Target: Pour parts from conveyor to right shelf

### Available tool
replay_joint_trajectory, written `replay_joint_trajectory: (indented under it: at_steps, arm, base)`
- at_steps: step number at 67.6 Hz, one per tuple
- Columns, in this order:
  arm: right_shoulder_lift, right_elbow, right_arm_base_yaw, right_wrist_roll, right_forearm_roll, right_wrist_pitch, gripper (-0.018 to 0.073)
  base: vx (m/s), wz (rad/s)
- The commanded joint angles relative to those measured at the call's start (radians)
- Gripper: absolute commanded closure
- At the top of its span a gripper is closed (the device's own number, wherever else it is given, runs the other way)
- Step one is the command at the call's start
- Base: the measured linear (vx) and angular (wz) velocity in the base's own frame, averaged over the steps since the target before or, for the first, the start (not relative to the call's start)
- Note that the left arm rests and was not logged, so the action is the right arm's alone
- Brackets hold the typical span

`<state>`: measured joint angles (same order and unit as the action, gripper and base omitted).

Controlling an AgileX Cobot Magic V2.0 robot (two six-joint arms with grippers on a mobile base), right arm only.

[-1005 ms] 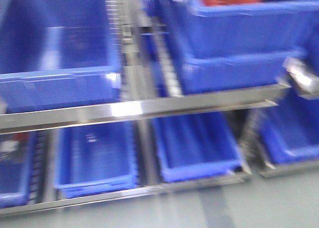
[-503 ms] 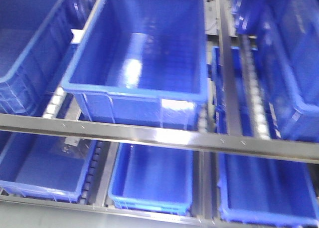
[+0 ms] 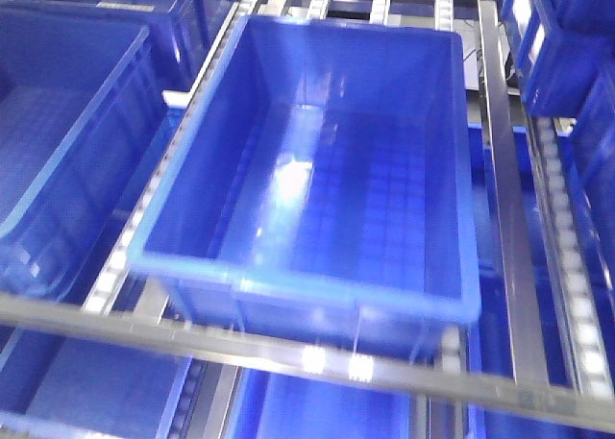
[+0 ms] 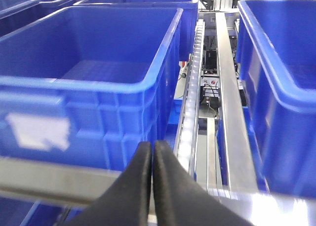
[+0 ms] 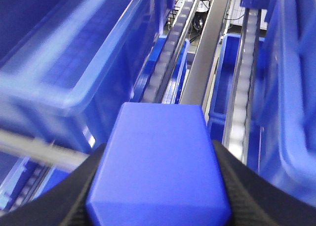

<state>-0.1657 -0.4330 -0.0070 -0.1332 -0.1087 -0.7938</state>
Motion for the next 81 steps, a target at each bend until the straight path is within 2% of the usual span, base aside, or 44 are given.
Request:
replay_joint_trajectory:
  at_steps: [1,30,81]
  arm:
    - [-0.015,-0.026,-0.005,-0.01,-0.002,0.074,0.0565]
    - [-0.015,-0.026,-0.005,-0.01,-0.002,0.074,0.0565]
    - [-0.015,-0.026,-0.005,-0.01,-0.002,0.074,0.0565]
  base:
    - [0.33,-0.04]
    - [0.23,-0.08]
    - [0.01,-0.01]
